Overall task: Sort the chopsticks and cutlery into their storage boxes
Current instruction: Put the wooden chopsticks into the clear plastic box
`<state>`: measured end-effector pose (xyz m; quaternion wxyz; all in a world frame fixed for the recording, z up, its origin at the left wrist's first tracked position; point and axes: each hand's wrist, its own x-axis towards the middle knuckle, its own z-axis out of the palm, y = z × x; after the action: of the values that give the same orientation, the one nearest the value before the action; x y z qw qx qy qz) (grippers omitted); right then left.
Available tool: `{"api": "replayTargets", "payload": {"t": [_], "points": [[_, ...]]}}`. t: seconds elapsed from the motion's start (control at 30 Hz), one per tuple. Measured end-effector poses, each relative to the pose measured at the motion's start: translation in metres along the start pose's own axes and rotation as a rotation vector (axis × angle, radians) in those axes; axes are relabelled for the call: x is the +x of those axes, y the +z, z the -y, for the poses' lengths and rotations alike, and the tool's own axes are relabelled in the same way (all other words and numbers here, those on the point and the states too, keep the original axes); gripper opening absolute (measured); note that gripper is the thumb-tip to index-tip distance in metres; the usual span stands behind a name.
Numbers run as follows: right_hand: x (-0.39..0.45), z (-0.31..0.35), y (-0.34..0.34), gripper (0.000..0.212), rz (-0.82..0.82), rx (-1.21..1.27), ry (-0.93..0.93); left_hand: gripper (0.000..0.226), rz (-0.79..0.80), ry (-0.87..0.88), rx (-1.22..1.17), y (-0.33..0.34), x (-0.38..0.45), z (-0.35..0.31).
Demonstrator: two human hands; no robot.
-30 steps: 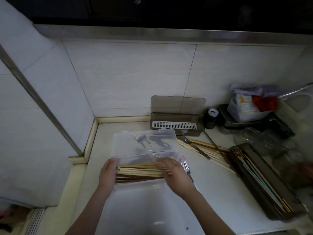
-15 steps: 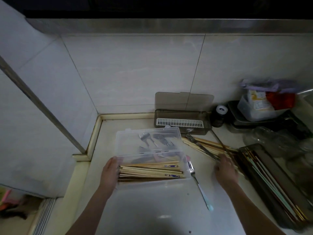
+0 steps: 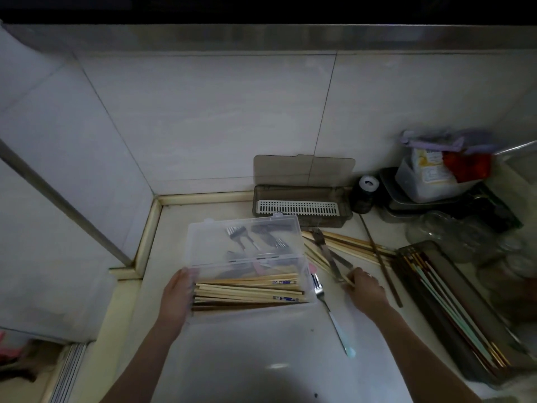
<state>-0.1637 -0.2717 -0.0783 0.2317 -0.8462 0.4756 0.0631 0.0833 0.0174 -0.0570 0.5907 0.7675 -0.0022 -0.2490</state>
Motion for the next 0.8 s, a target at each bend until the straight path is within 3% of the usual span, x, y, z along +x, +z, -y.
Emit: {"api": "replayTargets", "payload": {"t": [0.23,0.37,0.6,0.8], "points": [[-0.013,-0.001,0.003,0.005,-0.069,0.174,-0.066,0.024,-0.015,0.011,-0.020,0.002,-0.006,-0.004],[-0.019,-0.003,0.000,0.013,-0.089,0.261,-0.076,0.023,-0.010,0.033,-0.038,0.003,-0.010,-0.007],[-0.026,0.001,-0.010,0.011,-0.038,0.600,-0.009,0.027,-0.018,0.011,-0.012,0.001,-0.005,-0.003],[-0.030,0.003,-0.013,0.008,0.001,0.593,-0.022,0.026,-0.024,0.008,-0.014,0.001,-0.002,-0.002]]}}
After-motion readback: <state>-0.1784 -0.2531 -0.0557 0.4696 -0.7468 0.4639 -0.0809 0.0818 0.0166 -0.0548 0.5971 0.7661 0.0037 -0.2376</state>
